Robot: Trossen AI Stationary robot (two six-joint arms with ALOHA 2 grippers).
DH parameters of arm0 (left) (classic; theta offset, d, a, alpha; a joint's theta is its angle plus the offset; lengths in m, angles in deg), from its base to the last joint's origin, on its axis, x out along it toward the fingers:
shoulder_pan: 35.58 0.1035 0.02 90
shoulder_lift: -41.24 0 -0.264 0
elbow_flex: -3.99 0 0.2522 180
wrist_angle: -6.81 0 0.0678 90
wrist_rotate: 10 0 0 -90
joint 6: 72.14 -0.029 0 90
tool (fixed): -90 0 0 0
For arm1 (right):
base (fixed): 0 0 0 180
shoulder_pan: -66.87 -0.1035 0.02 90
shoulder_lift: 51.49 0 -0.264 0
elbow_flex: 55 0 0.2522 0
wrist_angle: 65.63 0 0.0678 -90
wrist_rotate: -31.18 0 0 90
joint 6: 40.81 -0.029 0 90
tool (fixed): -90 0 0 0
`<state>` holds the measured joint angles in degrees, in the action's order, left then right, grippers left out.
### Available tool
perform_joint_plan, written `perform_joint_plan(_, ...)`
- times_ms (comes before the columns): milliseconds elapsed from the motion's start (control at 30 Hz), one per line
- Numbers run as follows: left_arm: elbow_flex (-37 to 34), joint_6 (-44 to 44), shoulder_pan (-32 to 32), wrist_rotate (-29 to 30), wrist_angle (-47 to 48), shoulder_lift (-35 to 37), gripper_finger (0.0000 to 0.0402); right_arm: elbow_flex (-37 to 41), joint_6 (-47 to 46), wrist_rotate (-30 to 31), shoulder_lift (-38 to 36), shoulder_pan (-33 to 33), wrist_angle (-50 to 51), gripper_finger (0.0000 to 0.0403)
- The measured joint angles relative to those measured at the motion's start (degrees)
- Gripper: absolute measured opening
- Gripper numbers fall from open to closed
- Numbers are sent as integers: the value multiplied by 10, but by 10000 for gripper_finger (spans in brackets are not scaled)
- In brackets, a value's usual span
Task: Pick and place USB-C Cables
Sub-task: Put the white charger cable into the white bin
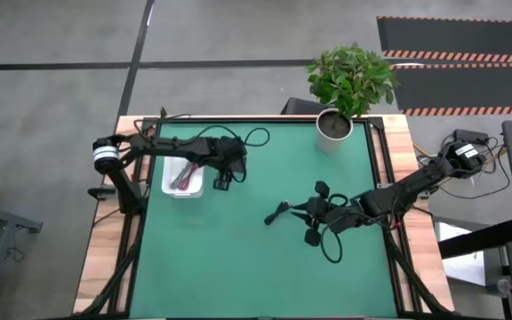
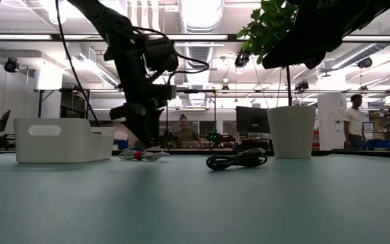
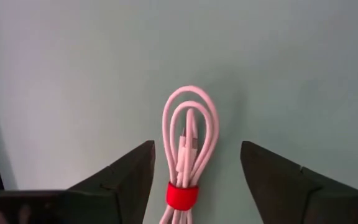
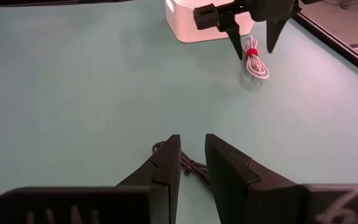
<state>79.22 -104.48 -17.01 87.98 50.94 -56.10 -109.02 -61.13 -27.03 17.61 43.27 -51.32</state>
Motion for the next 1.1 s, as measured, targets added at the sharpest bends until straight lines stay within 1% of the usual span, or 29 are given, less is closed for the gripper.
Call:
perform_joint_plan(167,-6,0,10,-1,-5,0,215,0,6,0,0,0,0,66)
perform_joint_plan(367,-37,0,17,-2,-39,0,214,0,8,1,0,0,0,66)
perform_joint_plan(733,-64,1,24,-2,-86,0,214,0,9,2,0,0,0,66)
perform_joint_plan(967,-80,5,24,-2,-92,0,213,0,14,4,0,0,0,66)
perform_joint_plan(1100,-83,5,24,-2,-95,0,198,0,16,7,0,0,0,66)
